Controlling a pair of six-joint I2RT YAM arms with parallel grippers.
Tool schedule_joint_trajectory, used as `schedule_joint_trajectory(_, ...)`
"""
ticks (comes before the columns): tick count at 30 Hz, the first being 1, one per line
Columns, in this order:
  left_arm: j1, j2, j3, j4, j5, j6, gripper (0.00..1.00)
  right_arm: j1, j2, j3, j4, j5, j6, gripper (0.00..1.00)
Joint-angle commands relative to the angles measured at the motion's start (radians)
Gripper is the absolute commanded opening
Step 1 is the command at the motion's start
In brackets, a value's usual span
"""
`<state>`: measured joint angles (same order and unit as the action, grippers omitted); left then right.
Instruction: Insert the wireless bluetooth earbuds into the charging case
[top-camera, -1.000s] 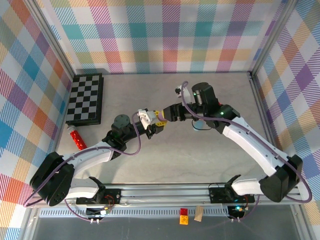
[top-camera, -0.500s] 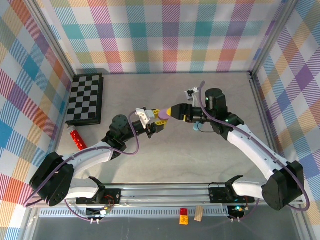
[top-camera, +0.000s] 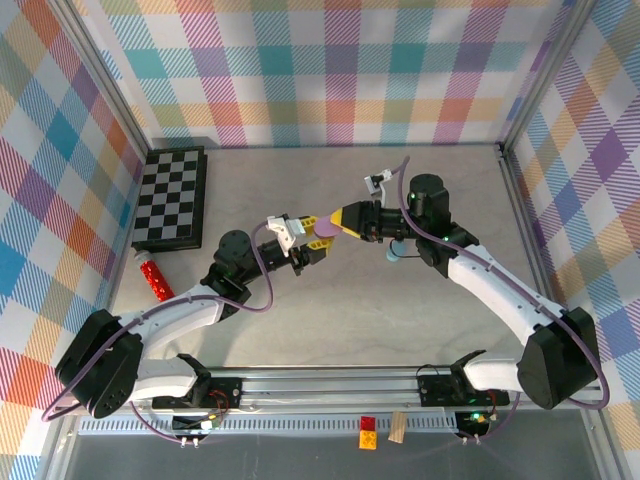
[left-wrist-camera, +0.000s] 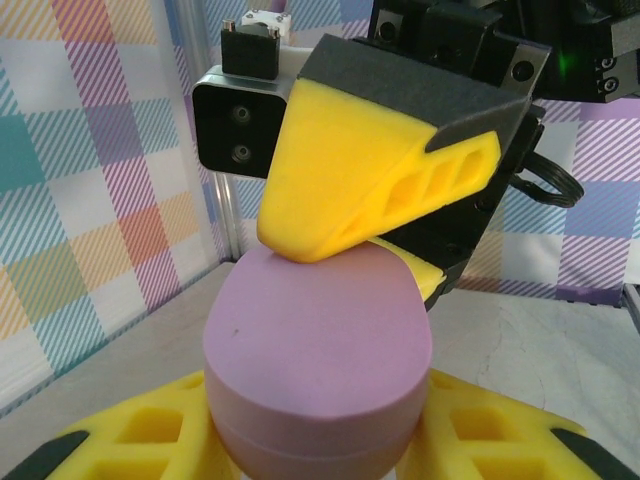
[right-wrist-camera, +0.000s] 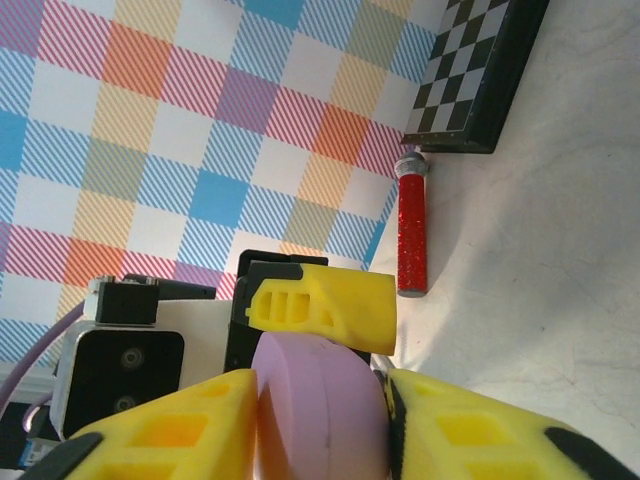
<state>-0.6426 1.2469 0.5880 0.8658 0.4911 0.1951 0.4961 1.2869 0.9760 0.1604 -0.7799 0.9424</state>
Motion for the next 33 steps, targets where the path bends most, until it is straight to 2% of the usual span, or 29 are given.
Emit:
schedule_joint_trajectory(1, 0.003, -0.011, 0.007, -0.013, 0.008, 0.013, 0.37, 0.007, 0.012, 0.009, 0.062, -0.044, 0.013, 0.29)
schedule_joint_trajectory(5, 0.003, -0.001, 0.01, -0.016, -0.001, 0.018, 0.37, 0.005, 0.017, 0.009, 0.06, -0.033, 0.021, 0.27)
schedule_joint_trajectory(6, 0.003, -0.001, 0.01, -0.016, -0.004, 0.021, 0.37, 0.006, 0.018, 0.01, 0.06, -0.033, 0.025, 0.29)
schedule_joint_trajectory(9, 0.003, -0.004, 0.007, -0.013, -0.019, 0.022, 0.37, 0.006, 0.029, 0.012, 0.048, -0.045, 0.034, 0.47)
schedule_joint_trajectory(13, 0.003, 0.0, 0.012, -0.015, -0.028, 0.026, 0.37, 0.007, 0.047, 0.006, 0.064, -0.085, 0.051, 0.5)
schedule_joint_trajectory(18, 0.003, 0.014, 0.015, -0.009, -0.03, 0.022, 0.37, 0.011, 0.052, 0.003, 0.089, -0.116, 0.064, 0.42)
schedule_joint_trajectory(23, 0.003, 0.011, 0.013, -0.014, -0.026, 0.02, 0.37, 0.007, 0.022, 0.003, 0.016, -0.051, 0.009, 0.25)
schedule_joint_trajectory(25, 0.003, 0.004, 0.009, -0.02, -0.031, 0.021, 0.39, 0.004, 0.015, 0.0, -0.007, -0.029, -0.007, 0.22)
schedule_joint_trajectory(27, 0.003, -0.009, 0.004, -0.042, -0.032, 0.031, 0.48, 0.001, 0.008, -0.007, -0.037, 0.001, -0.026, 0.22)
schedule_joint_trajectory(31, 0.005, -0.056, -0.016, -0.142, -0.043, 0.065, 0.76, -0.019, -0.009, -0.047, -0.062, 0.062, -0.061, 0.21)
schedule_joint_trajectory(33, 0.004, -0.079, -0.034, -0.194, -0.036, 0.075, 0.85, -0.035, -0.011, -0.07, -0.092, 0.102, -0.083, 0.21)
